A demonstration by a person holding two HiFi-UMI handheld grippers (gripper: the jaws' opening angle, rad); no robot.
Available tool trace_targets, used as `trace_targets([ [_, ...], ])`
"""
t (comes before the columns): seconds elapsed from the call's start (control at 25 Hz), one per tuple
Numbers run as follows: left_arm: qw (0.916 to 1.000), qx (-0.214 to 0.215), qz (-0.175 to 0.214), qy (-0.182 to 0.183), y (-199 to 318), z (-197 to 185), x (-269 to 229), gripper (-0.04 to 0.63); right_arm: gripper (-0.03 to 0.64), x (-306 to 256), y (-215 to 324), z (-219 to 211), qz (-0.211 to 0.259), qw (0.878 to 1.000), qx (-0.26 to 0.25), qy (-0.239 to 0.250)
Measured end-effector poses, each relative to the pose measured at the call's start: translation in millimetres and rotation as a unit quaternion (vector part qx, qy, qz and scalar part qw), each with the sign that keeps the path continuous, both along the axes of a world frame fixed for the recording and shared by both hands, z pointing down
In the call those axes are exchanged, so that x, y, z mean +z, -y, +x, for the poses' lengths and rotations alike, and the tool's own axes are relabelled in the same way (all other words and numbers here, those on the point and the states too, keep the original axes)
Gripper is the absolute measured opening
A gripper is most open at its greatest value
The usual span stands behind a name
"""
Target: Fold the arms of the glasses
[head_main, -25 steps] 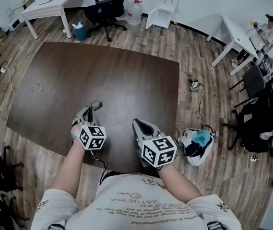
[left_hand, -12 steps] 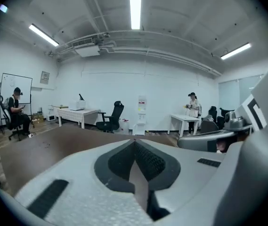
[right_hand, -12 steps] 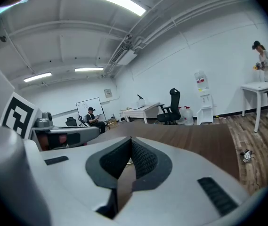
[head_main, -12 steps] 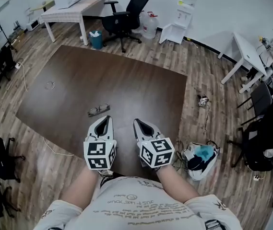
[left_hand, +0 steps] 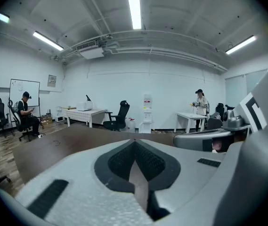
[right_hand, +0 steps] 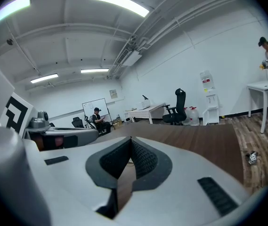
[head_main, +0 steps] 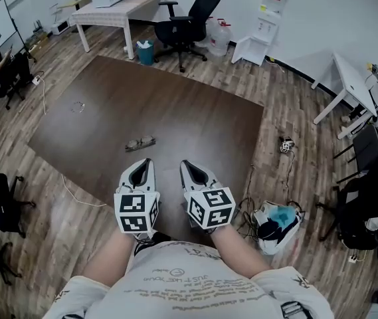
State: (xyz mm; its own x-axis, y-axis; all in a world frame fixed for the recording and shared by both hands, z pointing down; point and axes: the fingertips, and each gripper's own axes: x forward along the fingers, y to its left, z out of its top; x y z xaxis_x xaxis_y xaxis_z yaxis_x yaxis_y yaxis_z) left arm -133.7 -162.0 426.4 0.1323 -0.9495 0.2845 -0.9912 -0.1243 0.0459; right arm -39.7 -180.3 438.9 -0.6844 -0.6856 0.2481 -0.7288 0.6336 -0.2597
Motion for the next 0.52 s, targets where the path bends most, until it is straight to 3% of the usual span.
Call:
trace_targets([
  [0.52,0.9996,-0.016,-0.013,0.017,-9,-16,10,0.015,0.012,0,-5,-10,-0.025,0.999,-0.020,0.026],
])
